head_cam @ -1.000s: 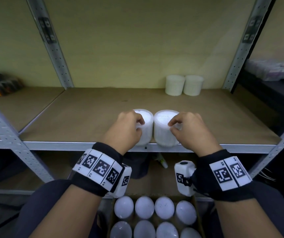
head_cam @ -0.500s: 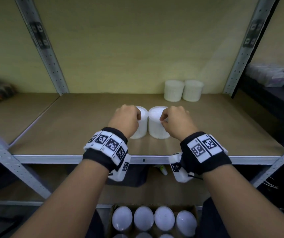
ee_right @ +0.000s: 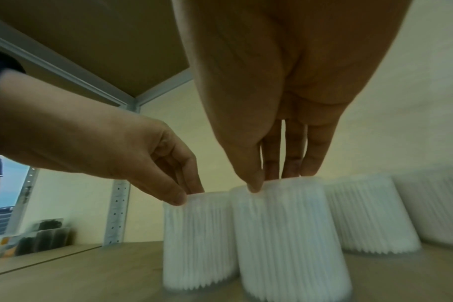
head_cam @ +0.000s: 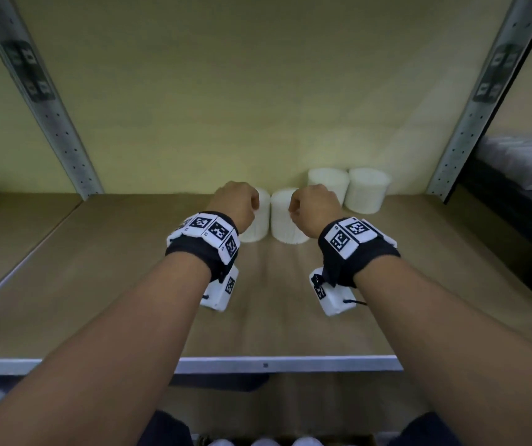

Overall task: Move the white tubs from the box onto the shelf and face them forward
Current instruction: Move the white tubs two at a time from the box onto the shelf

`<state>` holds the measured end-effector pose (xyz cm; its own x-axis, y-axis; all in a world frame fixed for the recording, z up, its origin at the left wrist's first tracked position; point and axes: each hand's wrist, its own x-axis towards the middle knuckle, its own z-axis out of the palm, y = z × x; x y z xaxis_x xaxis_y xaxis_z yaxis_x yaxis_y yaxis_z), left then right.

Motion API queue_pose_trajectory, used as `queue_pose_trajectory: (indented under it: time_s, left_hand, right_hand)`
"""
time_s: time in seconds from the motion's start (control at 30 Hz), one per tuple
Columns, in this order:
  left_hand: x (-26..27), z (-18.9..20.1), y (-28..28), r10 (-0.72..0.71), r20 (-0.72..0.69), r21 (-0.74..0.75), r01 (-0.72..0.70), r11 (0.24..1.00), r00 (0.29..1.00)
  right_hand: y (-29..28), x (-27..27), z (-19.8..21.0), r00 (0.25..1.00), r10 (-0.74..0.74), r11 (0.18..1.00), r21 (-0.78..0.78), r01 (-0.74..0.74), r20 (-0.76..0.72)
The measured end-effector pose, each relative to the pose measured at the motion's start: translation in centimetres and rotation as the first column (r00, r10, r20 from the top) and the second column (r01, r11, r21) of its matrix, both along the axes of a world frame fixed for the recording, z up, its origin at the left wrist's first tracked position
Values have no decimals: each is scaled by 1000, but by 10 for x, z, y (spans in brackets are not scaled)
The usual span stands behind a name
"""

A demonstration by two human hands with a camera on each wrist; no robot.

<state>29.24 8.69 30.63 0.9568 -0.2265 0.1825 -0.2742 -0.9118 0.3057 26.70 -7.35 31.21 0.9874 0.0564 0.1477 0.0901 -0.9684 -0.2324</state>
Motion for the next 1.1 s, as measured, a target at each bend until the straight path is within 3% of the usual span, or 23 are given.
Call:
queue_pose_trajectory:
  time_s: [0.3,0.63,0.8,0.93,1.1]
  left_hand:
    - [66,-10,-13,-15,74,-11,16,1000,997]
    - [92,-7,-16,-55,76,8,54,998,996]
    - [85,-4,-9,-88,5,19,88,996,996]
    - [67,2,1,-111,-190,56,124,991,975]
    - [32,-2,9,-38,-203,-114,15,993,978]
  right_hand:
    - [-9,67,-8,998,-26,999,22,24,59]
    - [-16,91,-12,997,-36,998,46,33,74]
    - [-15,87,-8,1000,-19,1000,10,19,-1]
    - [-17,75,-2,990,37,999,18,-35,-138]
    - [-17,30,3,993,63,993,105,-53,-97]
